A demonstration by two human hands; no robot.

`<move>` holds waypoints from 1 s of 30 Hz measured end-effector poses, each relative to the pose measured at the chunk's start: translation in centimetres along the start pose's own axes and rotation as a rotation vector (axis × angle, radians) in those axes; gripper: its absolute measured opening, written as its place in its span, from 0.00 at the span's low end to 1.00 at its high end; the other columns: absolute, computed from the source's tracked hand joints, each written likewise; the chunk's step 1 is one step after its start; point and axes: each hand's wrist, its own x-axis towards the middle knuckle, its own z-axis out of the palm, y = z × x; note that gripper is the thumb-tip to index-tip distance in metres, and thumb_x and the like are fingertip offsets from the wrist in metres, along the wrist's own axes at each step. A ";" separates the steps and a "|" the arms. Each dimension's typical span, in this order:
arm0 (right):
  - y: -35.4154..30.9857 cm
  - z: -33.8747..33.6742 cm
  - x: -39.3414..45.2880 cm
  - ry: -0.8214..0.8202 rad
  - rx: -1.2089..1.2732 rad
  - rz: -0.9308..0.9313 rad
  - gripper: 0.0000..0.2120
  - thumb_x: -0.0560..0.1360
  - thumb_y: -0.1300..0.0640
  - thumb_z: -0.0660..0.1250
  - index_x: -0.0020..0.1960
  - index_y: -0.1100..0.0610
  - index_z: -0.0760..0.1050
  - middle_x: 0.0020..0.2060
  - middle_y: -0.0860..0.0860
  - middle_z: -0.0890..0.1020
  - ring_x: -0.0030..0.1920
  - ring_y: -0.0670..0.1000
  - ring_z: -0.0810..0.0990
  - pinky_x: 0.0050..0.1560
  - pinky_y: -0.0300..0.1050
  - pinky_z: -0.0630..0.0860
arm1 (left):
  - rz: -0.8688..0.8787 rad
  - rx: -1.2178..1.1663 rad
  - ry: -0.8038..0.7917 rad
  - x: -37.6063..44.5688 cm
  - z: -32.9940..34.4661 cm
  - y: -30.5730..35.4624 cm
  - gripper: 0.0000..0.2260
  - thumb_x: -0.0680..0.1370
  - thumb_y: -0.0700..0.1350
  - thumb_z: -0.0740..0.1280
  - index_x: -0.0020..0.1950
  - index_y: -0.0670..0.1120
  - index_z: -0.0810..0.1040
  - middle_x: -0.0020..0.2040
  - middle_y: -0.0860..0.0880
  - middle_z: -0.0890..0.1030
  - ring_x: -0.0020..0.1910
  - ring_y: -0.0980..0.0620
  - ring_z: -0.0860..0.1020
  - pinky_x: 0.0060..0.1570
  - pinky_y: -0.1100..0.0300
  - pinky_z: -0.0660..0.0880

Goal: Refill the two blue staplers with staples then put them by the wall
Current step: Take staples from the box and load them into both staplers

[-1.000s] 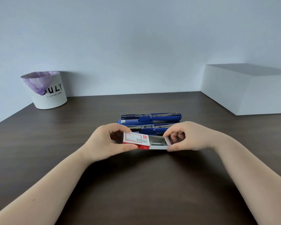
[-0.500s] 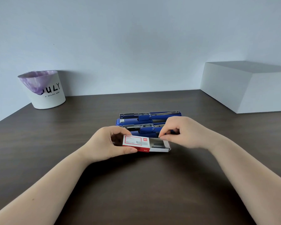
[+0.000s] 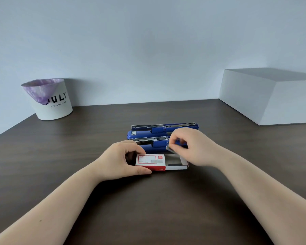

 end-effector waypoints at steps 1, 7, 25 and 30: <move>0.0 0.0 0.0 0.034 0.033 0.032 0.04 0.76 0.56 0.64 0.43 0.54 0.75 0.38 0.43 0.79 0.38 0.42 0.76 0.39 0.30 0.70 | 0.014 0.011 -0.008 0.0 0.0 0.0 0.25 0.56 0.72 0.69 0.45 0.58 0.80 0.44 0.54 0.81 0.46 0.52 0.77 0.45 0.59 0.75; 0.1 0.1 0.2 0.053 0.197 0.139 0.05 0.78 0.60 0.59 0.43 0.56 0.68 0.41 0.51 0.85 0.30 0.37 0.80 0.28 0.27 0.71 | 0.025 0.036 -0.010 0.1 0.0 0.0 0.22 0.55 0.74 0.66 0.42 0.64 0.76 0.43 0.55 0.80 0.45 0.51 0.77 0.45 0.59 0.74; 0.7 0.3 1.7 0.534 0.874 0.535 0.01 0.72 0.63 0.71 0.44 0.61 0.80 0.37 0.55 0.84 0.34 0.48 0.85 0.39 0.42 0.83 | 0.013 0.074 -0.009 -0.1 0.0 0.3 0.24 0.59 0.66 0.72 0.50 0.55 0.80 0.44 0.55 0.79 0.46 0.54 0.75 0.44 0.67 0.72; 0.4 0.4 3.0 0.578 0.920 0.611 0.03 0.70 0.66 0.72 0.44 0.61 0.81 0.40 0.56 0.85 0.38 0.50 0.86 0.45 0.44 0.83 | 0.020 0.080 0.010 -0.3 0.0 0.4 0.22 0.61 0.63 0.74 0.51 0.55 0.80 0.45 0.57 0.78 0.47 0.57 0.74 0.46 0.67 0.72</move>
